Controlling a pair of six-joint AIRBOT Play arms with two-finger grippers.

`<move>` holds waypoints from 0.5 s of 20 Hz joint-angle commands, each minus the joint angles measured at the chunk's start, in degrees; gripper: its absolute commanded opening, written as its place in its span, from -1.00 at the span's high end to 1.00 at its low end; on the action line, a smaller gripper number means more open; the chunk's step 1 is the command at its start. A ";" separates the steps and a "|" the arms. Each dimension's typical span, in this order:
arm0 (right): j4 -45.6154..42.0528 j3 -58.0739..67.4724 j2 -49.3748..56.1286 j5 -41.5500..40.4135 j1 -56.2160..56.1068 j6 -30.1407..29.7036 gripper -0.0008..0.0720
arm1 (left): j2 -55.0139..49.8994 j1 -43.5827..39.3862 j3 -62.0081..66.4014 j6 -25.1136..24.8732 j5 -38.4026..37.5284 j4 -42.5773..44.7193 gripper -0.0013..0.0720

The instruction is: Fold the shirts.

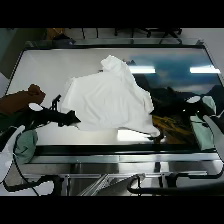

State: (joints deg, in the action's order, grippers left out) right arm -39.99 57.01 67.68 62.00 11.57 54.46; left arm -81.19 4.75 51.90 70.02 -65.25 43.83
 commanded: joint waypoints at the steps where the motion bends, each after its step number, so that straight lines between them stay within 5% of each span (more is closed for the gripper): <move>1: 6.38 9.70 -7.65 0.70 2.40 -1.07 0.95 | 3.10 1.81 15.02 1.33 -11.28 -2.23 0.93; 6: 8.07 34.34 -24.17 -4.02 4.13 -2.91 0.95 | 12.59 2.60 51.87 2.45 -17.11 -2.84 0.93; 10: 0.31 45.68 -31.12 -10.78 4.13 -3.69 0.95 | 16.79 2.62 72.48 2.45 -12.83 -2.60 0.93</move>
State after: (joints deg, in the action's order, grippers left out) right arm -34.85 94.19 41.80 56.75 15.51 51.31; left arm -67.68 7.22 110.26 72.25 -80.31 40.93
